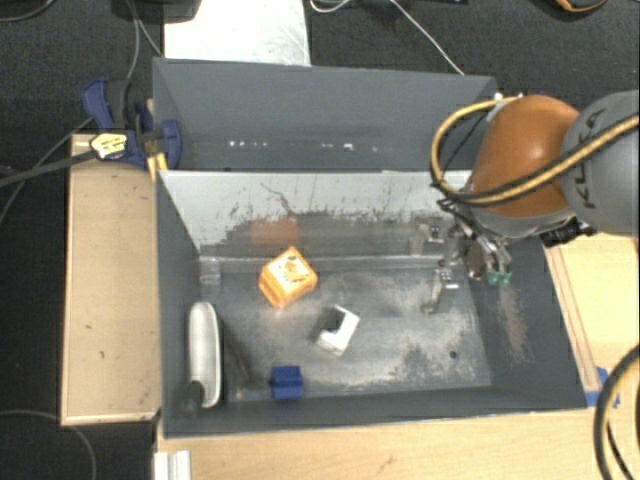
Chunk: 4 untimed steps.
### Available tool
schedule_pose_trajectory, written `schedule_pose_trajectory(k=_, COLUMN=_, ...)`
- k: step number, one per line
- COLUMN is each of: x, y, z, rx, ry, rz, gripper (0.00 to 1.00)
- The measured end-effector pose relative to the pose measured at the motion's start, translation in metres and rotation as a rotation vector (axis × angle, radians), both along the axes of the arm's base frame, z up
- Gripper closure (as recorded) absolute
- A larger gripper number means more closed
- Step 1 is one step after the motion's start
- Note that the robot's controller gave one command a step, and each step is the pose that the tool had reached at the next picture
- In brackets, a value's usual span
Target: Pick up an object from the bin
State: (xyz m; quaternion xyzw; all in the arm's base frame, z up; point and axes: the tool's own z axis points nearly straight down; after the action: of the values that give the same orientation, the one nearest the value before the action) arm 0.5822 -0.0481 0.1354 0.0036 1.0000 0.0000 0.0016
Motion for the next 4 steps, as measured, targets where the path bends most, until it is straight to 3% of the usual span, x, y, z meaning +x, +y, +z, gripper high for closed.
schedule_pose_trajectory(k=1, x=0.0, y=0.0, z=0.0, rx=0.0, ry=0.0, rz=0.001, gripper=0.0)
schedule_pose_trajectory(k=2, x=0.003, y=0.068, z=-0.043, rx=0.0, ry=-0.003, rz=0.136, gripper=0.0)
schedule_pose_trajectory(k=3, x=-0.011, y=0.073, z=-0.06, rx=0.0, ry=-0.001, rz=0.241, gripper=0.0)
schedule_pose_trajectory(k=4, x=-0.036, y=0.149, z=-0.064, rx=0.0, ry=-0.002, rz=0.239, gripper=0.0)
